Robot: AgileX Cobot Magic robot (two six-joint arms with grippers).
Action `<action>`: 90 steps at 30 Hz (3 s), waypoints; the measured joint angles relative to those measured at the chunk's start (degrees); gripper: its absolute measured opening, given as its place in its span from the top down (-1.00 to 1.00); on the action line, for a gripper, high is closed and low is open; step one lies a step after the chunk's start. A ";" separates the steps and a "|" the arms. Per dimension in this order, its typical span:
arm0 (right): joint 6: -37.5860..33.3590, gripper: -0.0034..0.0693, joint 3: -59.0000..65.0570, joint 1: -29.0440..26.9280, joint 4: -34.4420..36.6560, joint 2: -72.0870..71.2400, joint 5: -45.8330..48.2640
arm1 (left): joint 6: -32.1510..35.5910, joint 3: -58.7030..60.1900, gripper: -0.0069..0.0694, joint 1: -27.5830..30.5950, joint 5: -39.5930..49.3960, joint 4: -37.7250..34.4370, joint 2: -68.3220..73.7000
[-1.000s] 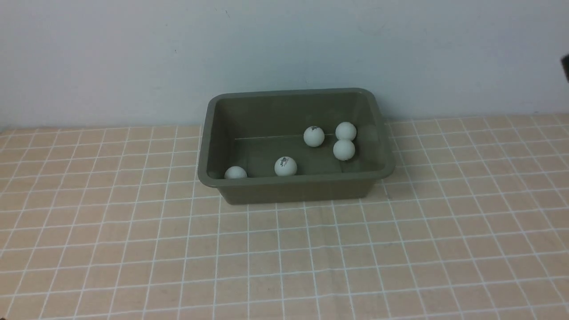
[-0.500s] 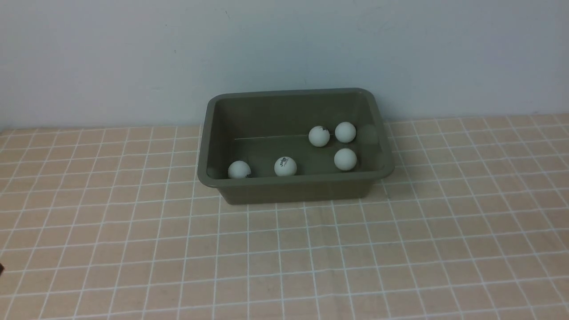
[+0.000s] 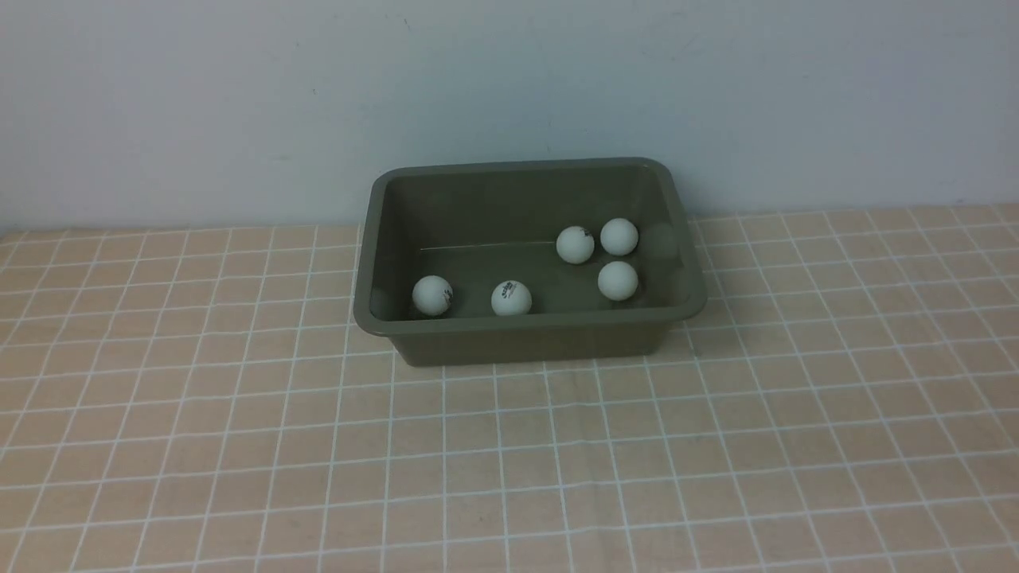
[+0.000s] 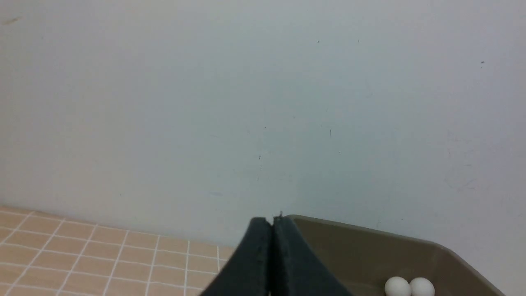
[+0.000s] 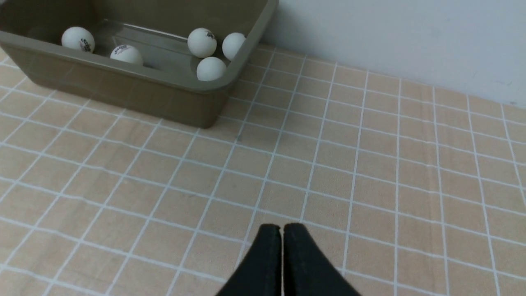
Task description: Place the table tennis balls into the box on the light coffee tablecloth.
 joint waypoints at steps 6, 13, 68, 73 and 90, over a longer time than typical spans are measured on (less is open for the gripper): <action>0.15 0.95 1.99 0.00 0.06 -0.06 -3.59 | 0.11 0.00 1.00 0.00 1.22 -1.02 0.00; 0.86 0.95 1.99 0.00 0.34 -0.06 -3.75 | 0.11 0.00 1.00 0.00 2.00 -2.38 0.00; 0.92 0.96 24.63 -9.70 1.77 -27.71 -11.06 | 0.11 0.00 1.00 0.00 2.80 -2.48 0.00; 0.92 0.96 24.63 -9.70 1.77 -27.71 -10.68 | 2.23 2.24 1.00 0.00 3.27 3.62 0.00; 0.92 0.96 24.57 -9.70 1.77 -27.71 -10.40 | -9.58 3.45 1.00 0.00 15.08 28.12 0.00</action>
